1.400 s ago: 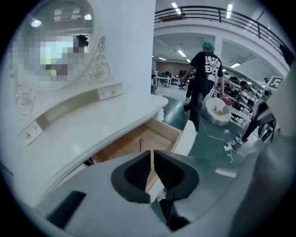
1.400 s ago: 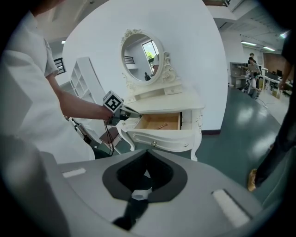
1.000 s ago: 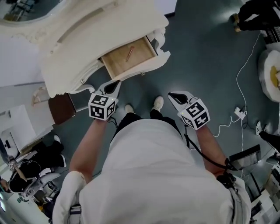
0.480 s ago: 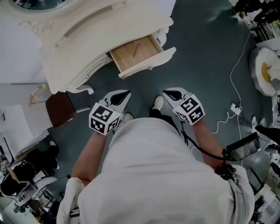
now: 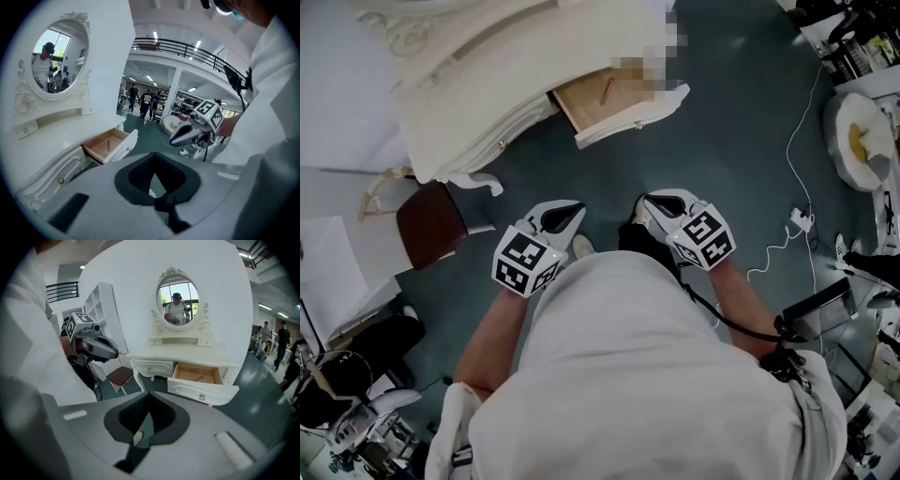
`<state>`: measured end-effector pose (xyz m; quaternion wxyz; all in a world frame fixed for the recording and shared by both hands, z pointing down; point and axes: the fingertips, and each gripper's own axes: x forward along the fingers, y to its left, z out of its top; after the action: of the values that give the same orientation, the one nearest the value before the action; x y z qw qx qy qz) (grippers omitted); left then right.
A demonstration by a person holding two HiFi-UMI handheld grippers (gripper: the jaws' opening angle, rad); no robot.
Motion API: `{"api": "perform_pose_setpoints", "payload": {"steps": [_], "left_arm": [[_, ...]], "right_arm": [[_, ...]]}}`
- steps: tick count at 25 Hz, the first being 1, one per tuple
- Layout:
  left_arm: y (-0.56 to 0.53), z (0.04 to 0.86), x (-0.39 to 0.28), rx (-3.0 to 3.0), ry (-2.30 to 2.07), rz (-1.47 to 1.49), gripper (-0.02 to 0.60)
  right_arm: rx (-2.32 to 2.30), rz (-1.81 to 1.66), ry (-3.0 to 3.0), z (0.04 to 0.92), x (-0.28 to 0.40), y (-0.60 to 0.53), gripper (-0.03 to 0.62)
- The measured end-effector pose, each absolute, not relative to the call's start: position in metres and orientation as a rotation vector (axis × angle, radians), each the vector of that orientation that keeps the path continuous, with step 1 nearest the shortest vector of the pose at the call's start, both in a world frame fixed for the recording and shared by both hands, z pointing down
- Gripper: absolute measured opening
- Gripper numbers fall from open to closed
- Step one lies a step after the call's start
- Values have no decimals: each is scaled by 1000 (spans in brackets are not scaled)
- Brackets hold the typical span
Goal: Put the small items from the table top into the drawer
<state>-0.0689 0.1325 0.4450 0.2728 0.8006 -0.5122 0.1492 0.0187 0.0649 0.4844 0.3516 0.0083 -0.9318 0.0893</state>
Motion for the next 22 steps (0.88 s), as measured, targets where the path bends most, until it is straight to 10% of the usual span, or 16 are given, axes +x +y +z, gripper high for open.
{"api": "perform_pose_setpoints", "payload": {"steps": [22], "left_arm": [[224,455,-78,2164,-1391,367,2]], "right_arm": [[-26,136,-2422,482,-5,163,1]]}}
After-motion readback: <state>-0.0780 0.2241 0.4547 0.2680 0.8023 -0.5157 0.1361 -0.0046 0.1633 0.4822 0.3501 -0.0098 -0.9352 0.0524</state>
